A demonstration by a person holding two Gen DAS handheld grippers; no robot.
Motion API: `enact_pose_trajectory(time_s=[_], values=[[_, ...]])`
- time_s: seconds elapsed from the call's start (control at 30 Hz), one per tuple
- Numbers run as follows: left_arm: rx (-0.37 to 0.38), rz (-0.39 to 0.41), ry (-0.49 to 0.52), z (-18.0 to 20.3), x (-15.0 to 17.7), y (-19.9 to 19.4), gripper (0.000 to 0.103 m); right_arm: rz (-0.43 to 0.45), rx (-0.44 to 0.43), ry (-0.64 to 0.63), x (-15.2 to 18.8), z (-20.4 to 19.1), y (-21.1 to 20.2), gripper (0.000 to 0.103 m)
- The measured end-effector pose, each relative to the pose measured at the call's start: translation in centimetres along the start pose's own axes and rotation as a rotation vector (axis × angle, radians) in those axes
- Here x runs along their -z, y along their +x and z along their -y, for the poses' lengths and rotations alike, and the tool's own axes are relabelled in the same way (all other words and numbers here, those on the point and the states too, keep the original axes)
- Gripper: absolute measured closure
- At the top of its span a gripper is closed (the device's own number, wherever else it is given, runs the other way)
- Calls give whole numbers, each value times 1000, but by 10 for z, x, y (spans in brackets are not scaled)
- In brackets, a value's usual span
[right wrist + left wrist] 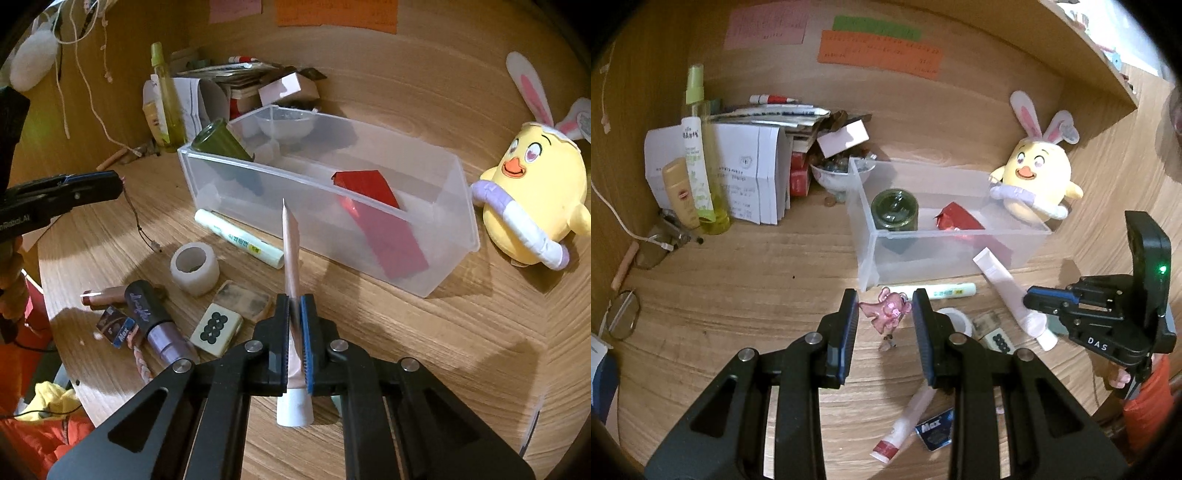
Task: Organize objects
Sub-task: 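Carry the pink tube and keychain into the clear box and release both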
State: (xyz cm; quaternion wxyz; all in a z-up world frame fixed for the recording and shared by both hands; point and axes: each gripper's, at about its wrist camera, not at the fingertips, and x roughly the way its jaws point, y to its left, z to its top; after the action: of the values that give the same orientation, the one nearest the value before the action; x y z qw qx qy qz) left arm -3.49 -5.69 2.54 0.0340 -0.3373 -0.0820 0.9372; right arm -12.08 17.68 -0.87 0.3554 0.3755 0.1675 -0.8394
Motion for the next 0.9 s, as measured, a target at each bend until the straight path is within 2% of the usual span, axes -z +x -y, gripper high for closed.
enact_pose_trajectory(time_s=[0.63, 0.9], values=[[35, 75, 33, 27, -26, -15, 73, 161, -29, 3, -14, -9, -47, 98], [58, 86, 36, 35, -39, -9, 73, 211, -31, 33, -24, 0, -61, 98]])
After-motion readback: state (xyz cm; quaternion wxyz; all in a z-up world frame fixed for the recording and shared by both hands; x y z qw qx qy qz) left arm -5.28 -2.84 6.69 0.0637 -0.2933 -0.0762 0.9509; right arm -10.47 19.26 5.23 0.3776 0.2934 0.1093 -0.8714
